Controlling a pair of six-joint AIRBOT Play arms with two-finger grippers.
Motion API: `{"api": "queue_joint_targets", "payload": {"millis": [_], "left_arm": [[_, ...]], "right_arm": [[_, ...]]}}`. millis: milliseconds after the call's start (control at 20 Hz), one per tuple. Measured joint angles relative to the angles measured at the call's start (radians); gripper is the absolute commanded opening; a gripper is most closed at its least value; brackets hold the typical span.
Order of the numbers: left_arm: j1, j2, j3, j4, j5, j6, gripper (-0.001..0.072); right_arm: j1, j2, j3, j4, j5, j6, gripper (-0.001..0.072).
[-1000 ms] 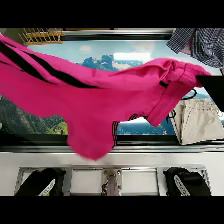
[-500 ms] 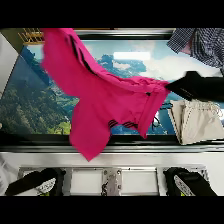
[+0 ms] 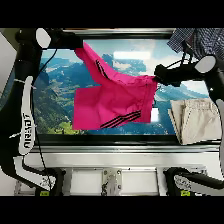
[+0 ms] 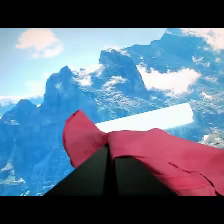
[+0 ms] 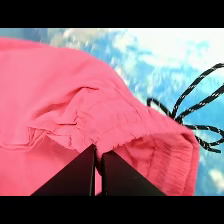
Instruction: Fold the clothes and pants, and hang the long-sleeved shirts on hangers.
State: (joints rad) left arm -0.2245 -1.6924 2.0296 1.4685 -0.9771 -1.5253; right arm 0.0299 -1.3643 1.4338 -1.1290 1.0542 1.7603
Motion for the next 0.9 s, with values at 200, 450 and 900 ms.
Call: {"api": "queue_joint_targets", "payload": {"millis": [200,450,900], "left_arm": [[0.018,0.030,-0.072,0.000,-0.023,0.002,0.0004],[0.042,0.204,-0.369,0.001,-0.007,0.005,0.0004],[0.037,0.565,-1.088,0.003,0.135,0.031,0.0004]], "right_arm": [[-0.003,-0.024,0.000,-0.025,-0.087,-0.045,0.0016],[0.010,0.015,-0.034,-0.095,0.021,-0.137,0.0016],[0.033,0.171,-0.365,-0.223,0.145,-0.164,0.0016]]}}
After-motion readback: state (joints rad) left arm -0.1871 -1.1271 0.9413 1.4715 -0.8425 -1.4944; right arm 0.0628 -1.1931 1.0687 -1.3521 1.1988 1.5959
